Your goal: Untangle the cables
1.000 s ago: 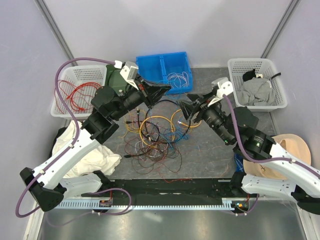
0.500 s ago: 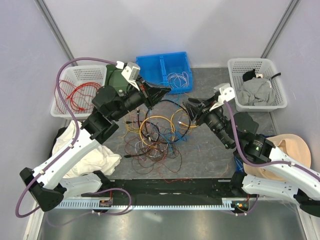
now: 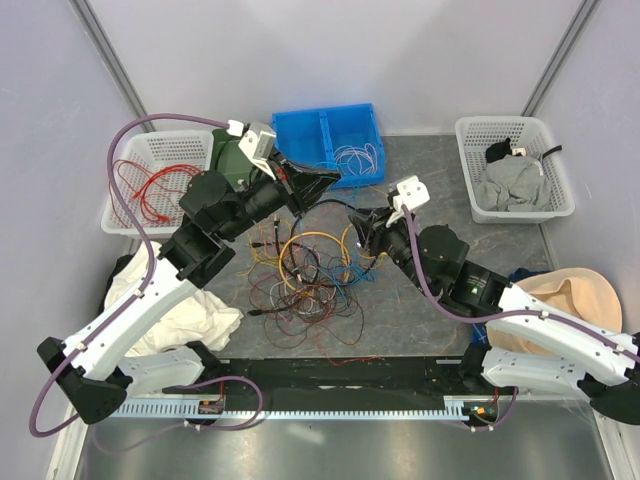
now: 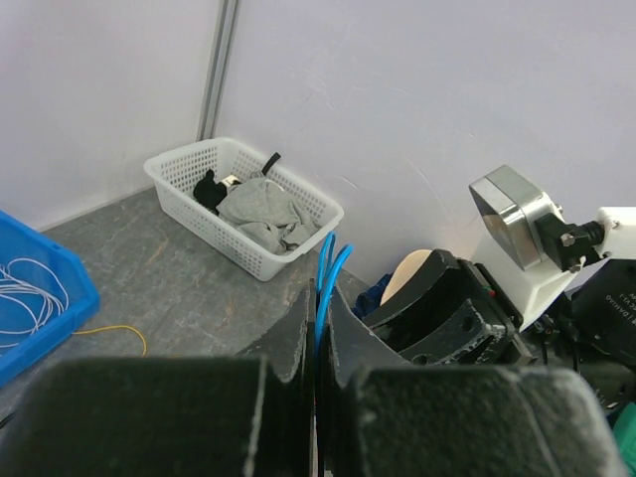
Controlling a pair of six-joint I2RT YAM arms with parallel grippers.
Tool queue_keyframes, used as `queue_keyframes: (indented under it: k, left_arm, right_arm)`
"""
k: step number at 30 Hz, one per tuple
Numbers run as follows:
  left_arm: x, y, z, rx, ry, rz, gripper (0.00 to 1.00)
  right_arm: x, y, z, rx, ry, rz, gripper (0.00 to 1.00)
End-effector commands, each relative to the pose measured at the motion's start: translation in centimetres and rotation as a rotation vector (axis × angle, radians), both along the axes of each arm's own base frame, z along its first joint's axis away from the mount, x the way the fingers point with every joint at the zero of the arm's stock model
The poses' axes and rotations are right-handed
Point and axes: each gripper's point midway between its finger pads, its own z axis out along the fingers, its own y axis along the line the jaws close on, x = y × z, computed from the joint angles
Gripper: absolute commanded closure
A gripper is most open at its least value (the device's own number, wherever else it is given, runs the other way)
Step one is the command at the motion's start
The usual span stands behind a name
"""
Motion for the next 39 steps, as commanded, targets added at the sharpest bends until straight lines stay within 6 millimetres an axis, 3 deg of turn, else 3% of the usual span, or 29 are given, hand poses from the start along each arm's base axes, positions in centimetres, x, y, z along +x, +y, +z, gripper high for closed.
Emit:
queue_keyframes:
  k: [1,5,6,9,12,14,16,18,20,21,23,24,26,27,35,38,39]
  left_arm:
    - [-1.3,0.7,2.6,-0.031,-0.063,-0.018,0.98]
    - [-1.3,0.7,2.6,-0.03,-0.062,-0.02,0.98]
    - [-1.4,0.8,2.7,-0.031,-0.063,-0.018,0.98]
    - [-1.0,1.1,2.4,-0.018,-0.058,0.01,0.98]
    - [0.8,2.5,1.2,0.005,0.005,0.14,0.98]
    - [2.8,3.8,-1.5,0.062,0.093,0.268,0.98]
    - [4.0,4.8,-3.8,0.1,0.156,0.358,0.98]
    - [4.5,5.3,-6.7,0.144,0.225,0.403,0.96]
    - [4.5,5.7,-8.5,0.163,0.257,0.423,0.84]
    - [4.4,5.7,-10.1,0.181,0.284,0.422,0.64]
    - [4.1,6.0,-11.4,0.189,0.311,0.424,0.54]
    - [3.9,6.0,-12.6,0.201,0.332,0.424,0.43]
    - [3.6,6.2,-13.2,0.205,0.346,0.42,0.28]
    - [3.4,6.2,-13.7,0.217,0.357,0.413,0.01]
    - [2.9,8.3,-13.1,0.234,0.341,0.477,0.0]
    - [2.6,9.3,-11.7,0.174,0.306,0.505,0.0]
    - [1.5,8.4,-10.5,0.142,0.257,0.425,0.0]
  right_arm:
    - [0.7,0.8,1.7,0.063,-0.048,-0.013,0.7]
    - [1.9,1.1,1.0,0.04,-0.048,-0.06,0.86]
    - [2.1,1.1,0.8,0.037,-0.046,-0.071,1.0]
    - [2.0,0.7,0.8,0.04,-0.042,-0.079,1.0]
    - [1.0,-1.8,2.5,0.086,-0.04,-0.115,1.0]
    - [0.5,-3.2,3.3,0.09,-0.031,-0.137,1.0]
    - [-0.3,-5.4,5.4,0.129,-0.045,-0.167,1.0]
    - [-1.0,-7.0,6.6,0.144,-0.051,-0.178,1.0]
    - [-1.6,-8.0,8.4,0.163,-0.063,-0.181,1.0]
    - [-1.8,-8.4,9.2,0.17,-0.072,-0.181,1.0]
    - [-2.2,-9.1,10.9,0.186,-0.089,-0.18,1.0]
    - [-2.3,-9.2,11.3,0.179,-0.098,-0.182,1.0]
    - [-2.4,-9.5,12.4,0.19,-0.111,-0.179,1.0]
    - [-2.4,-9.4,12.7,0.189,-0.113,-0.176,1.0]
    - [-2.7,-8.9,14.8,0.21,-0.133,-0.144,1.0]
    - [-2.8,-8.5,15.7,0.223,-0.139,-0.122,1.0]
    - [-3.1,-8.4,16.4,0.236,-0.143,-0.103,1.0]
